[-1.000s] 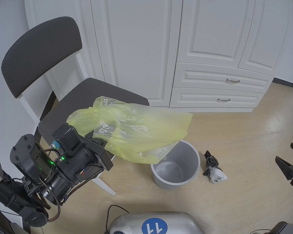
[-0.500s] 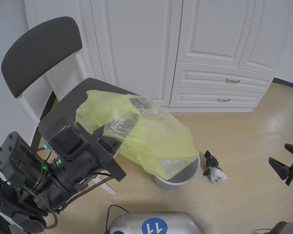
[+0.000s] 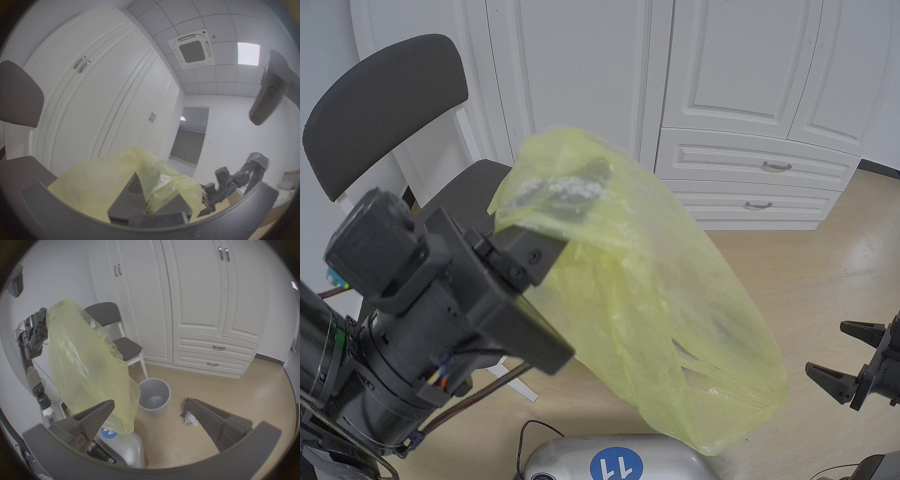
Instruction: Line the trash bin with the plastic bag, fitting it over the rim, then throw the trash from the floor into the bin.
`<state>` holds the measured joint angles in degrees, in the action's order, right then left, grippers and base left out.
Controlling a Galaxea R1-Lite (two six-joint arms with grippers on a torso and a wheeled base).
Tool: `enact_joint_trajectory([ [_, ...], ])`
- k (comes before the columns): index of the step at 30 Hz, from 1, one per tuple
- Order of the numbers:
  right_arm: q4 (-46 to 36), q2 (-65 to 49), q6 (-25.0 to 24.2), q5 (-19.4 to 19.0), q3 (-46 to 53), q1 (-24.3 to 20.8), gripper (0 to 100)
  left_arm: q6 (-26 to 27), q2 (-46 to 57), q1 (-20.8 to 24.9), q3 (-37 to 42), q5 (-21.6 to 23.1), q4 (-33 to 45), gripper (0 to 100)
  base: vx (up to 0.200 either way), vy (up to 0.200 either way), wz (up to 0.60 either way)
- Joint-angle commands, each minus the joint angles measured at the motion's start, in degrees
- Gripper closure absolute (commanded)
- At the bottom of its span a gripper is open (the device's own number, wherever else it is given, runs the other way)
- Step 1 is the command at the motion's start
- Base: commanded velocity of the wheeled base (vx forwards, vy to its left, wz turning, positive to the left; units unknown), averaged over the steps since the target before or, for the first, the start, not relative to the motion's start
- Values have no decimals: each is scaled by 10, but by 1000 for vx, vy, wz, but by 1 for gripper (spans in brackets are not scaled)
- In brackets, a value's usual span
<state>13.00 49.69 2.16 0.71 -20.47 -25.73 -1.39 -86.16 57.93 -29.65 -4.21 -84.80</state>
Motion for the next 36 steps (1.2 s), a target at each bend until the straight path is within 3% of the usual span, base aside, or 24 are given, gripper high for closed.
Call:
enact_joint_trajectory([
  [1,-3,2,2,-3,12,-29,0,-1,-37,0,-38,-31,-3,100,0,0,0],
  [15,5,38,1,-55,43,-52,0,-1,-41,12,-52,-45,-7,100,0,0,0],
  [21,54,126,-48,-58,50,-95,0,2,-23,58,-43,-46,-16,100,0,0,0],
  [27,132,176,-93,-48,62,-107,0,3,-8,81,-36,-47,-22,100,0,0,0],
  [36,215,231,-142,28,58,-107,0,4,21,81,-36,-46,-22,100,0,0,0],
])
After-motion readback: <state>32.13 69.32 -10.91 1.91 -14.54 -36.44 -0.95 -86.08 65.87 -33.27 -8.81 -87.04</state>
